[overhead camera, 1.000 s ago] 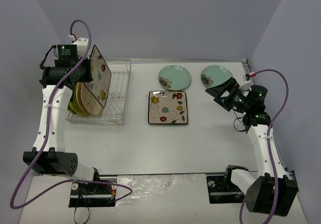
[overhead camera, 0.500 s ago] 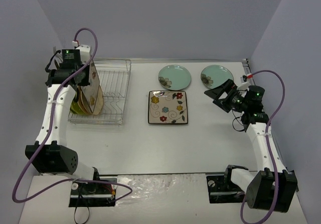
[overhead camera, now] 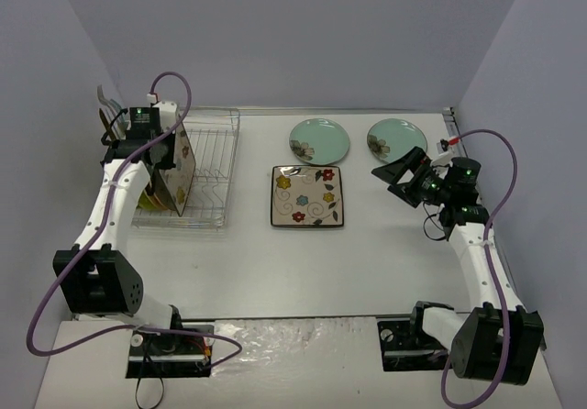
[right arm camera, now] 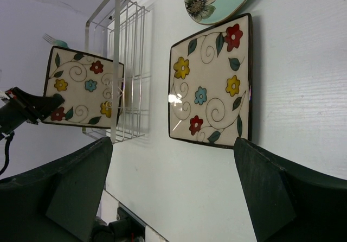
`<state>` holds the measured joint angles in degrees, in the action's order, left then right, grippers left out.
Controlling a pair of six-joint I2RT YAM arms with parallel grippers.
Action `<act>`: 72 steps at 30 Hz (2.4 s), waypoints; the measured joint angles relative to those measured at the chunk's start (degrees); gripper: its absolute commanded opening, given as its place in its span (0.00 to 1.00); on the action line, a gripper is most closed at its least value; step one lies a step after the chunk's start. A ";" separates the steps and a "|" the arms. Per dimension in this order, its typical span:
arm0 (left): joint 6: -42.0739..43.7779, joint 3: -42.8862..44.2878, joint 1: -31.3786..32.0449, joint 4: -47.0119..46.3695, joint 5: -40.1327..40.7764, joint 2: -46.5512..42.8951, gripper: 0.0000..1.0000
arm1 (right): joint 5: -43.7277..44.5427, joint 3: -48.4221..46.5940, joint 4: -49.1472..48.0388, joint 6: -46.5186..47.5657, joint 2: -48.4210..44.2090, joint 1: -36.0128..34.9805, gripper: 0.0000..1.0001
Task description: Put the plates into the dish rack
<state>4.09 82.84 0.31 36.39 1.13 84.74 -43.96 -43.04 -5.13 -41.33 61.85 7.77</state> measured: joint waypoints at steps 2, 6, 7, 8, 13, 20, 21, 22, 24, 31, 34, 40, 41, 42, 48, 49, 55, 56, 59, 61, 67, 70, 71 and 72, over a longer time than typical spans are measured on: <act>-0.24 -1.82 -0.46 -1.60 -0.11 -0.01 0.00 | 0.02 0.52 -0.02 0.34 0.25 0.00 0.91; -1.09 -2.76 -1.08 -4.42 -0.45 -0.18 0.00 | 0.09 1.21 -0.03 1.04 1.57 0.00 0.91; -1.24 -3.11 -1.09 -4.85 -0.46 -0.32 0.00 | 0.15 1.30 0.00 1.13 1.78 0.00 0.91; -1.32 -3.51 -1.09 -5.27 -0.46 -0.47 0.01 | 0.20 1.36 0.06 1.19 1.94 0.00 0.91; -2.30 -5.63 -1.09 -6.68 -0.55 -1.88 0.05 | 0.67 1.42 0.00 1.52 2.11 0.00 0.91; -2.78 -7.47 -1.09 -7.03 -0.55 -3.28 0.23 | 1.29 1.99 -0.08 1.61 2.47 0.00 0.91; -2.72 -7.73 -1.09 -7.02 -0.07 -3.59 0.25 | 1.38 2.12 -0.06 1.60 2.58 0.00 0.91; -2.77 -7.75 -1.16 -6.92 0.32 -3.92 0.28 | 1.53 2.18 -0.04 1.58 2.69 -0.03 0.91; -2.77 -7.75 -1.43 -7.06 1.09 -4.70 0.36 | 1.73 2.24 -0.04 1.58 2.81 -0.20 0.91; -3.03 -7.75 -1.79 -7.11 2.42 -6.83 0.61 | 3.50 2.25 -0.32 1.61 4.37 -3.21 0.90; -3.43 -7.75 -1.79 -6.86 2.33 -6.98 0.73 | 4.46 2.25 -0.32 1.84 6.50 -4.74 0.90; -5.03 -6.61 -1.79 -4.70 2.05 -7.18 0.97 | 8.27 2.24 -1.49 3.96 11.27 -7.62 0.88; -5.59 -5.94 -1.79 -4.10 2.01 -7.22 0.97 | 8.81 2.21 -2.25 4.36 12.65 -8.24 0.87; -5.87 -5.30 -1.79 -3.51 2.01 -7.30 0.97 | 9.20 2.17 -2.96 4.85 14.07 -8.75 0.87; -9.02 -0.77 -1.79 0.16 1.79 -8.69 0.97 | 10.14 1.91 -7.93 7.78 23.85 -12.25 0.85; -9.67 -0.11 -1.79 0.86 1.48 -9.04 0.97 | 10.12 1.65 -8.57 8.64 25.07 -12.83 0.85; -13.26 1.71 -1.79 4.12 -2.65 -11.22 0.97 | 9.53 -2.34 -12.24 12.94 33.30 -15.45 0.84; -13.88 1.72 -1.79 4.56 -3.77 -11.58 0.97 | 9.31 -3.04 -12.84 13.51 34.68 -15.60 0.84; -15.35 1.71 -1.78 5.14 -7.45 -12.55 0.97 | 7.72 -4.74 -15.20 14.35 38.68 -15.63 0.82; -15.94 1.65 -1.76 5.30 -9.43 -13.12 0.97 | 6.65 -5.78 -17.05 14.59 40.26 -15.63 0.80; -17.70 -0.98 -1.27 5.46 -14.08 -14.91 0.97 | 2.67 -7.05 -24.01 13.28 44.78 -15.58 0.74; -18.11 -1.91 -1.10 5.59 -15.45 -14.96 0.97 | 1.23 -7.03 -27.30 12.06 46.28 -15.58 0.71; -18.18 -2.06 -0.88 5.76 -15.77 -14.96 0.97 | 0.95 -7.02 -28.03 11.73 46.62 -15.59 0.69; -18.25 -2.13 -0.56 5.92 -16.06 -14.96 0.97 | 0.76 -7.02 -28.57 11.45 46.88 -15.61 0.68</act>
<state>-14.17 80.70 -0.24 42.31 -14.93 69.78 -43.20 -50.06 -33.70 -29.88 108.73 -7.84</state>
